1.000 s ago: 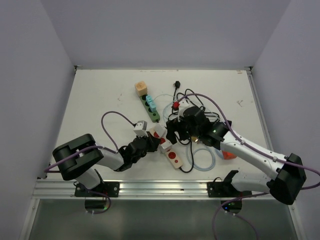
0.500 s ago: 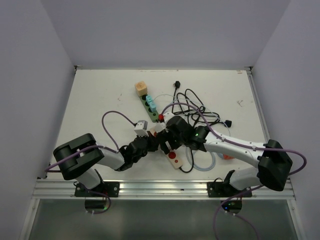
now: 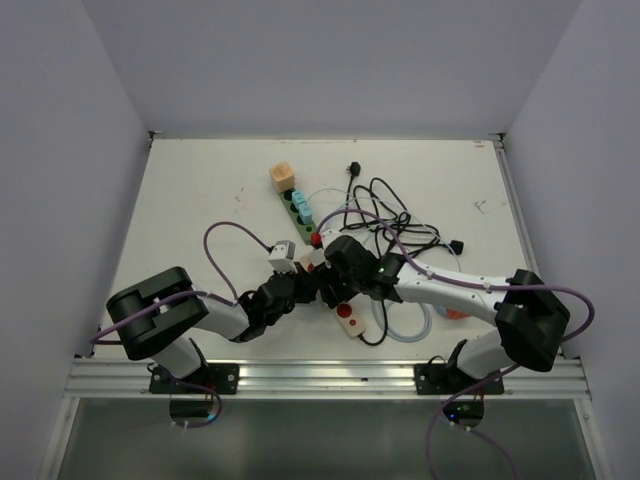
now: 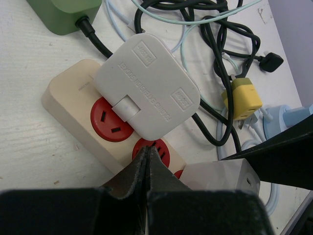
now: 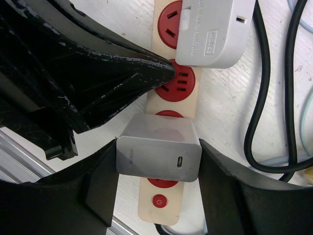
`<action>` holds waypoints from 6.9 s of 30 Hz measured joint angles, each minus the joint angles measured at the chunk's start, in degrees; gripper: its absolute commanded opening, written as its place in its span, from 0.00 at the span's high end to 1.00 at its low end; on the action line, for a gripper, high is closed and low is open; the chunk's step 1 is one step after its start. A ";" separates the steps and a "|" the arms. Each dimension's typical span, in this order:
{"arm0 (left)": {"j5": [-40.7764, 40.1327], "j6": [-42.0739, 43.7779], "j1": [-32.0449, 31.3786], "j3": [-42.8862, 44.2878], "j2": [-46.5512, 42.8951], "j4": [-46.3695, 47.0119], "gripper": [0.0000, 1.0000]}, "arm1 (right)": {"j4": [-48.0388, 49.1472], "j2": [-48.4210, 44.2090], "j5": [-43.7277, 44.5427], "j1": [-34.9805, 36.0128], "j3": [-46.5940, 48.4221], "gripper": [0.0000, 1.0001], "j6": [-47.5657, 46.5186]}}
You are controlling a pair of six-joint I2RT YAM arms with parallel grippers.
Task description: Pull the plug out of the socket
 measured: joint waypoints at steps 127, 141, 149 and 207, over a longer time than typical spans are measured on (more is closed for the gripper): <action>3.34 1.05 -0.26 7.13 5.55 -2.23 1.00 | -13.03 2.10 4.52 -0.13 6.08 1.00 6.69; 3.32 1.18 -0.26 7.15 5.75 -2.29 1.00 | -16.11 4.92 8.79 2.25 9.16 1.00 7.96; 3.34 1.22 -0.26 7.30 5.84 -2.34 1.00 | -13.64 1.90 3.69 -1.84 6.12 1.00 8.20; 3.48 1.27 -0.28 8.50 6.21 -2.71 1.00 | -14.56 1.55 2.56 -2.64 6.62 1.00 9.22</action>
